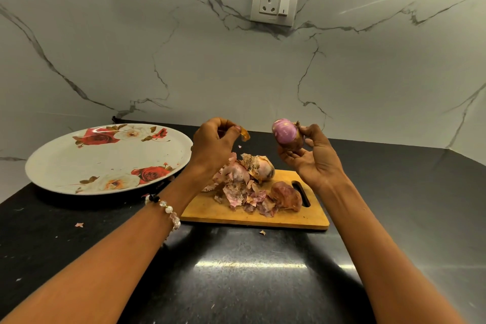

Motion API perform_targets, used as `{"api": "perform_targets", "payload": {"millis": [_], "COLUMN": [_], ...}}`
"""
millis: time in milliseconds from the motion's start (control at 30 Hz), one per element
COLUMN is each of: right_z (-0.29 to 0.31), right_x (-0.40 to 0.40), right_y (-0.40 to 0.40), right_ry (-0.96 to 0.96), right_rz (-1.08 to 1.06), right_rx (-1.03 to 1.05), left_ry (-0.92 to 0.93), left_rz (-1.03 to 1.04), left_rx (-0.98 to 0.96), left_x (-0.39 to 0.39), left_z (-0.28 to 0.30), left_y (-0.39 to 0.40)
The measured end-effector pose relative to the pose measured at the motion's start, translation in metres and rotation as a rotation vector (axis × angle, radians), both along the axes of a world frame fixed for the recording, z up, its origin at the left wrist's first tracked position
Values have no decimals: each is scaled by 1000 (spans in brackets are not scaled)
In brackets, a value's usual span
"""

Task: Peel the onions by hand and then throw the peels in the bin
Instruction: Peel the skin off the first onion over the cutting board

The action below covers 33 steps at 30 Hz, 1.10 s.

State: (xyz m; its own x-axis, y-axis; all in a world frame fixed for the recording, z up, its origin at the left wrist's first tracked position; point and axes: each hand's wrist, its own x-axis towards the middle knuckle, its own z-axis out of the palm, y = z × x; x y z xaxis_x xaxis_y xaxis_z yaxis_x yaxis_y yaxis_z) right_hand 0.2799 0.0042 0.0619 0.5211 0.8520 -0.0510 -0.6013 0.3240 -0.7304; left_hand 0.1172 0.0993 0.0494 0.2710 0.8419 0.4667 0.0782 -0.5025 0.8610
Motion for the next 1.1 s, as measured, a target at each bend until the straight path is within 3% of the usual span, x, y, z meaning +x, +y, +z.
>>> {"api": "perform_targets", "payload": {"millis": [333,600,1100], "right_z": [-4,-6,-16], "right_x": [-10,-21,-26], "right_y": [2,3,11], "right_ry": [-180,-202,-336], "right_rz": [57,74,-43], "right_rx": [-43,-6,-3], "left_ry": [71,64,128], "left_rz": [-86,48,156], "left_rx": [207,457,490], "left_x": [3,12,16], "left_z": [1,-6,-14], "left_y": [-17,-26,-23]}}
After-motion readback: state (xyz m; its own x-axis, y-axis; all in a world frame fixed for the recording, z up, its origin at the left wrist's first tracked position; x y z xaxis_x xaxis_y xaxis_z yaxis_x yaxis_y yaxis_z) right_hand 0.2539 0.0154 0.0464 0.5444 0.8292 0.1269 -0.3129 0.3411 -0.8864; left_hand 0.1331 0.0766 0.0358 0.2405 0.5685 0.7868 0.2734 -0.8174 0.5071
